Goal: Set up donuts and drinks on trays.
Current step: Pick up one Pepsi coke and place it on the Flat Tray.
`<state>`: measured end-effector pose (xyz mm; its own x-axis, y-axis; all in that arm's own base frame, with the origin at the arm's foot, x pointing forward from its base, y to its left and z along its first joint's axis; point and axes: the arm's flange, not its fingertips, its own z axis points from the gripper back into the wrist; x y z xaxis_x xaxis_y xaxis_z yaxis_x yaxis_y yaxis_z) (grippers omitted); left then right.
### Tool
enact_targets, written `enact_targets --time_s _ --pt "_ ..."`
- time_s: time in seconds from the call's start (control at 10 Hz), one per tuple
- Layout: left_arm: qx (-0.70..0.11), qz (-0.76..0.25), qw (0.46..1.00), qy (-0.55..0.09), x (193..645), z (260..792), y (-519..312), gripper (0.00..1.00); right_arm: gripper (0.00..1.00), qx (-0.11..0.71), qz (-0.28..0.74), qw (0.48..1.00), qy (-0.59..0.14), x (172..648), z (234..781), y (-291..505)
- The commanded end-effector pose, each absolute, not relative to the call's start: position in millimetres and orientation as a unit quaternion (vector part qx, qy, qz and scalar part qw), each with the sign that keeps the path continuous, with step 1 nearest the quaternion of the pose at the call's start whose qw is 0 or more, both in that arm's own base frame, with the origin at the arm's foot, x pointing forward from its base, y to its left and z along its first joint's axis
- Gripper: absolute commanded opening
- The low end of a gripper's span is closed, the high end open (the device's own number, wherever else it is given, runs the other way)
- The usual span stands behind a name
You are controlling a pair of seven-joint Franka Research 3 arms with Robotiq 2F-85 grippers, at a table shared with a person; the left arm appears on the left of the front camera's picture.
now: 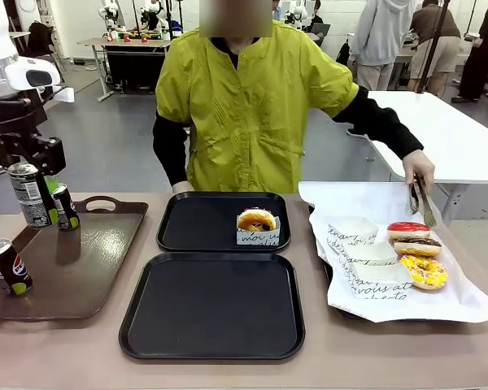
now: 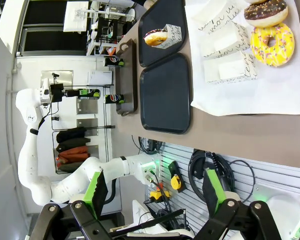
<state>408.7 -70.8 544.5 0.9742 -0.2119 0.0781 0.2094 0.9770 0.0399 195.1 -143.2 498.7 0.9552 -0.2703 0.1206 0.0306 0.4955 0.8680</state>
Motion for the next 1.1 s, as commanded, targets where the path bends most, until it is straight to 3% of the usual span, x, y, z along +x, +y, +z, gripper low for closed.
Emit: enact_targets --time_s 0.0,0.4,0.5,1.0 --pt "0.019 -0.109 0.993 -0.049 415.1 540.1 -72.4 0.0 1.0 0.501 -0.084 0.853 -0.124 196.4 498.7 -143.8" --pt "0.019 -0.109 0.993 -0.049 415.1 540.1 -72.4 0.0 1.0 0.501 -0.084 0.853 -0.124 196.4 498.7 -143.8" --pt "0.016 -0.107 0.993 -0.038 414.7 536.6 -71.6 0.57 1.0 0.501 -0.084 0.853 -0.124 196.4 498.7 -143.8" --pt "0.023 -0.171 0.984 -0.052 451.4 529.7 -151.2 0.57 1.0 0.501 -0.084 0.853 -0.124 196.4 498.7 -143.8"
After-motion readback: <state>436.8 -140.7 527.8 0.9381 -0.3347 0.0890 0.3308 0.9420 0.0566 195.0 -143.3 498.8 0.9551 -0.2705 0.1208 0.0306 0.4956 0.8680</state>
